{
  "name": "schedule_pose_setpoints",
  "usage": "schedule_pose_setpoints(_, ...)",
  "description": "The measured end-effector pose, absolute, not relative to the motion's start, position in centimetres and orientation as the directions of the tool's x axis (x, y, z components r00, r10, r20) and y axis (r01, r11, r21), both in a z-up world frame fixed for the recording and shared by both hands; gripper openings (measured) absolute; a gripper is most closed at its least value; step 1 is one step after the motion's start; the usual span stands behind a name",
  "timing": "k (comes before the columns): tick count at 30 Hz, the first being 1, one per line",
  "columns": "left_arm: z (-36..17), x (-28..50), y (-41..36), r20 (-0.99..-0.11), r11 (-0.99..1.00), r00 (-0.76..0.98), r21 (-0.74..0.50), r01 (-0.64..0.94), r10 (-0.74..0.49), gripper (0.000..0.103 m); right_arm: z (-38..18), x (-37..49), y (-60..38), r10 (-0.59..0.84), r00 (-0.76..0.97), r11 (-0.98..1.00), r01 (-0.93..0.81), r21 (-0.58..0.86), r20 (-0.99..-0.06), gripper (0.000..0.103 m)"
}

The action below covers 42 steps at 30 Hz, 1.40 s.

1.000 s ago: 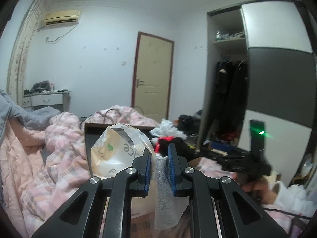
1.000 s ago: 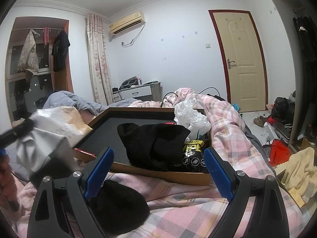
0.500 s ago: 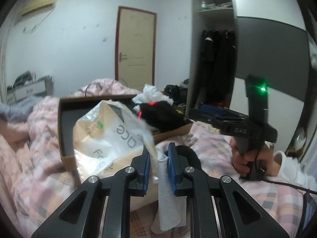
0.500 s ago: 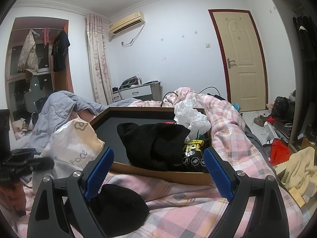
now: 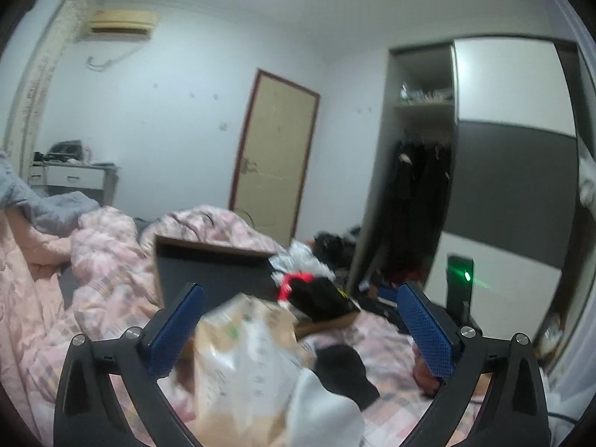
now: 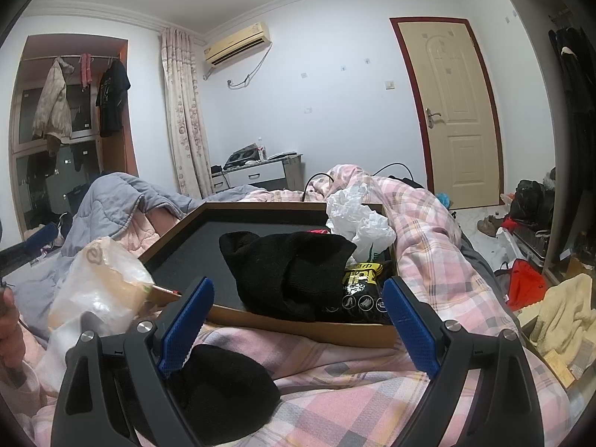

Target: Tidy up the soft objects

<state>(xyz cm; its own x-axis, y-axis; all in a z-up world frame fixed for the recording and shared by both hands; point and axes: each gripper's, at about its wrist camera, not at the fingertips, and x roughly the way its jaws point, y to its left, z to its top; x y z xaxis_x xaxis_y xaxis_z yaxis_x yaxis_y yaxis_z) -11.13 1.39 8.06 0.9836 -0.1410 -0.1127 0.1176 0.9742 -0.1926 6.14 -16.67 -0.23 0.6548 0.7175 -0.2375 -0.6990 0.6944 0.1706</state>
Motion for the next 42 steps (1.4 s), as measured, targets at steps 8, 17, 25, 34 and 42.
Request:
schedule_pose_setpoints(8, 5.5, -9.6, 3.8, -0.075, 0.965, 0.976, -0.153, -0.214, 0.205, 0.102, 0.8, 6.4, -16.8, 0.674, 0.693, 0.738, -0.646, 0.195, -0.257, 0.092)
schedule_pose_setpoints(17, 1.6, -7.8, 4.5, -0.071, 0.866, 0.877, -0.141, -0.48, 0.475, 0.102, 1.8, 10.1, -12.7, 0.666, 0.645, 0.735, -0.653, 0.184, -0.374, 0.092)
schedule_pose_setpoints(25, 1.4, -7.9, 2.9, 0.008, 0.852, 0.855, -0.096, -0.515, 0.518, 0.102, -0.8, 9.0, -9.8, 0.601, 0.663, 0.755, -0.653, 0.048, -0.446, 0.086)
schedule_pose_setpoints(34, 1.1, -7.6, 3.7, -0.023, 0.852, 0.86, -0.126, -0.508, 0.509, 0.102, -0.5, 8.9, -11.2, 0.61, 0.666, 0.758, -0.648, 0.071, -0.43, 0.023)
schedule_pose_setpoints(42, 1.0, -7.4, 3.5, -0.03, 0.858, 0.865, -0.115, -0.5, 0.5, 0.103, -0.4, 9.1, -14.7, 0.679, 0.64, 0.727, -0.651, 0.216, -0.359, 0.021)
